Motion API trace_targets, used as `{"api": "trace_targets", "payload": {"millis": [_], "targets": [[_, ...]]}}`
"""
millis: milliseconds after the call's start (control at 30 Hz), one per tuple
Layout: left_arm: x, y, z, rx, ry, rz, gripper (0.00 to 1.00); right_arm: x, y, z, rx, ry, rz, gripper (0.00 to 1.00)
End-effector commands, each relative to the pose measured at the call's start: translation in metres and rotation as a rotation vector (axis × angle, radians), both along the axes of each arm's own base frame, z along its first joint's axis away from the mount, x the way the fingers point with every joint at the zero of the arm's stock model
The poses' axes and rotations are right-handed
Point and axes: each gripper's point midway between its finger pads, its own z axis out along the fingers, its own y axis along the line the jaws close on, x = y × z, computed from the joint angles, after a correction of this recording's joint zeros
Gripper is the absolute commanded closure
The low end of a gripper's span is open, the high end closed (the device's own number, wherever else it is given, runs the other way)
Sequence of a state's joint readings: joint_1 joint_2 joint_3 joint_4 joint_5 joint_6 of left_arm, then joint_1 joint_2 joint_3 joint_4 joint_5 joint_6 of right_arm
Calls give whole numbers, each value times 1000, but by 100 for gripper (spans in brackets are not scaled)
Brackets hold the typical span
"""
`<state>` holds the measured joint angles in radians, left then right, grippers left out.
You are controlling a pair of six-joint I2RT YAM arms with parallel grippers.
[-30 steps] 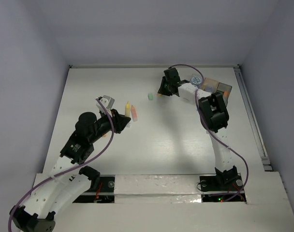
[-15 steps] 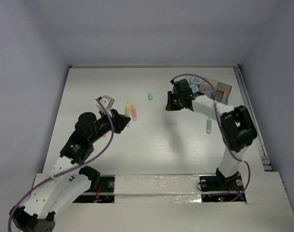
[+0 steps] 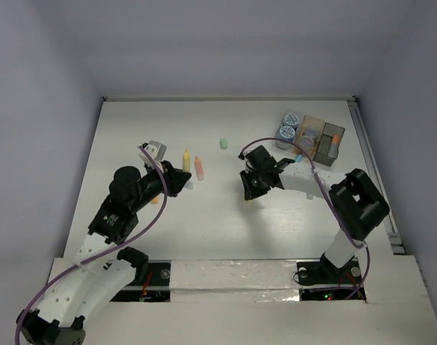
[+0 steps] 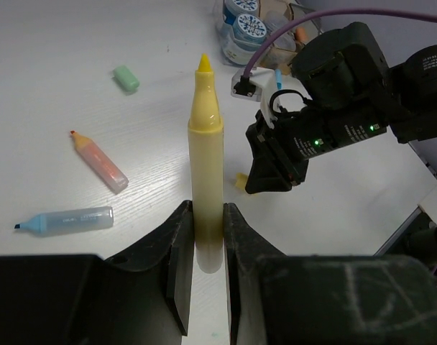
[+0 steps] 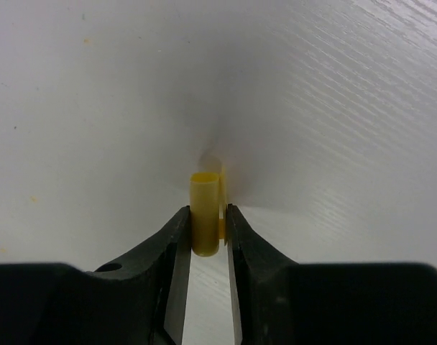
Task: Sort the stationery into containers
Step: Place the pen cap at the center of the board, then close the pen cap on the pen.
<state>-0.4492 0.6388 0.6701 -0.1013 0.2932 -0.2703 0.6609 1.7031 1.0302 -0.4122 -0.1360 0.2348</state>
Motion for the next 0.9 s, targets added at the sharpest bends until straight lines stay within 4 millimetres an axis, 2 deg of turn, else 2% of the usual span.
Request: {"api": "trace_targets", "payload": {"millis": [0,67,167,200,267,367,467,533,633,700,867], "targets": [[2,-2,29,-39,-84,-10,100,9,-10,12,-46,-78,-1,68],[3,0,29,-40,-81,-3,100,11,-14,15,-66,-95,-1,55],[3,-1,29,-40,-81,-6,100,11,-18,23,-79,-108,-6,43],[3,-1,29,-40,-81,-8,100,13,-18,32,-64,-127,-11,37],[3,-1,29,-40,-81,-6,100,9,-15,42,-43,-140,-11,33],[3,-1,29,-40,-79,-9,100,-1,-6,62,21,-170,0,32],[3,-1,30,-42,-82,-12,100,-11,-1,65,63,-157,3,31],[3,-1,29,-41,-81,-12,100,-11,-4,66,64,-164,-23,32],[3,-1,29,-42,-80,-11,100,-20,0,60,116,-122,-43,34],[3,-2,29,-42,-80,-14,100,-29,1,46,119,-68,-45,36],[3,-2,29,-42,-80,-14,100,-32,10,22,142,-13,-53,35]]}}
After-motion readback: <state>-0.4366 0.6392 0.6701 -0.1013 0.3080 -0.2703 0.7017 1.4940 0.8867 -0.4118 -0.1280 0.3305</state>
